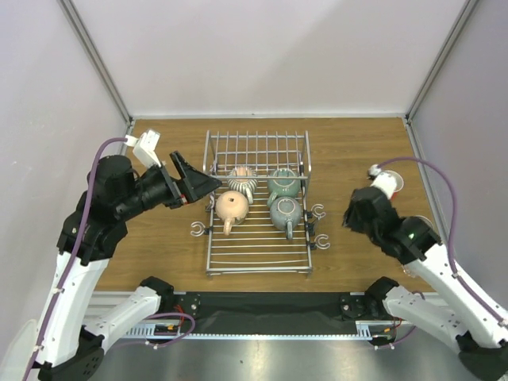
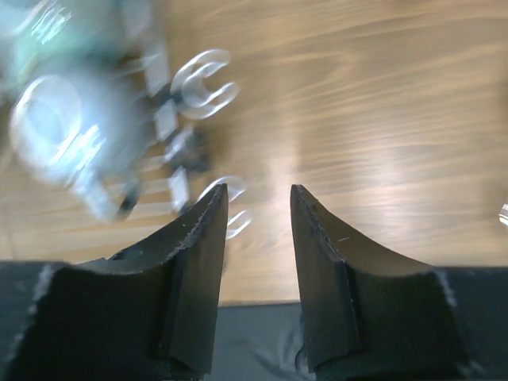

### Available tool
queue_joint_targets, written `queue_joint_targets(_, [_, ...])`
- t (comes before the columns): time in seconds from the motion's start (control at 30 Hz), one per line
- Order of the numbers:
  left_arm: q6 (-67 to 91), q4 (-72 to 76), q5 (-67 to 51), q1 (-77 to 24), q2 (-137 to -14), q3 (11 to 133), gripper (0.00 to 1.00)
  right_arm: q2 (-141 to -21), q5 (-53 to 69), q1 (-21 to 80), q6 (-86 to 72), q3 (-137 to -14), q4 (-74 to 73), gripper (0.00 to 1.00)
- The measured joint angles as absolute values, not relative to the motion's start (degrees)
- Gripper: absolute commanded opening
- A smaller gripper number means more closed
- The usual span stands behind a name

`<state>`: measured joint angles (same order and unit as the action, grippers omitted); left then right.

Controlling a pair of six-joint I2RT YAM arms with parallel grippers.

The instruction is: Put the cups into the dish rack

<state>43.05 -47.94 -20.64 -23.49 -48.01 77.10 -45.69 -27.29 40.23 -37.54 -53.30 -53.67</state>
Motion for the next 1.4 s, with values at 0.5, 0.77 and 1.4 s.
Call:
queue_joint_targets(0.5, [42.4,-49.7,-21.7,-23.5,-48.8,77.2,1.0,-71.3,-14.8,-6.8,-29.9,-66.4,-48.5,0.73])
queue_joint_targets(0.77, [39.8,-54.3,-21.8,-23.5,-48.9,77.5,1.0,-82.6,-11.0,-14.2,-29.8,-71.0,-44.9,0.64])
queue_joint_targets(1.4, [38.0,-55.3,-23.5,-23.5,-45.1,78.6,0.97,-94.0,-9.5,-15.2,-29.2,-71.2,-37.7,0.07])
